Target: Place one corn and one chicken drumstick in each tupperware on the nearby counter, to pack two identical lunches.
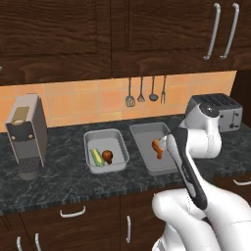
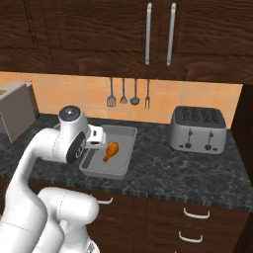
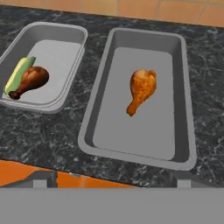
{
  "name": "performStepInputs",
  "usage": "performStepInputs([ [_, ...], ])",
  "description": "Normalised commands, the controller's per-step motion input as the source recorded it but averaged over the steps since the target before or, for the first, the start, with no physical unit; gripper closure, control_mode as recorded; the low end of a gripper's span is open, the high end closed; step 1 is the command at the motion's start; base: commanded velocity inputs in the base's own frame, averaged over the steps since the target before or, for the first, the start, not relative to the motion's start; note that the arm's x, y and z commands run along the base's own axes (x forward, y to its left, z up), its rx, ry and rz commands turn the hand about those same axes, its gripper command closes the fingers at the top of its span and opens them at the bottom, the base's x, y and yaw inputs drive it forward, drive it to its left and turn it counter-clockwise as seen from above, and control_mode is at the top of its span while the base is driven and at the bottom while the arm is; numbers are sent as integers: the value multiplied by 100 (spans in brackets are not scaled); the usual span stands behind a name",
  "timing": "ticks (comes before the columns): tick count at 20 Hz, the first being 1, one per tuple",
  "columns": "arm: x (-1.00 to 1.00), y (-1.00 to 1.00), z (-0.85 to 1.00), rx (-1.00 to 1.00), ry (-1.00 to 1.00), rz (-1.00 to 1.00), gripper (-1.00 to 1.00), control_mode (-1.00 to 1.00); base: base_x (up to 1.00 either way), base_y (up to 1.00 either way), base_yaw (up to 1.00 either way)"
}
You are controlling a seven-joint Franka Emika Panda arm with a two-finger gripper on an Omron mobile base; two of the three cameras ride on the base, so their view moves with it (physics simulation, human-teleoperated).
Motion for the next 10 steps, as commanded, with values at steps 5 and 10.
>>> performStepInputs([
  [5, -100, -4, 81, -2, -1, 4, -100, -100, 0, 0, 0],
  [10, -97, -1, 67, 1, 10, -12, -100, -100, 0, 0, 0],
])
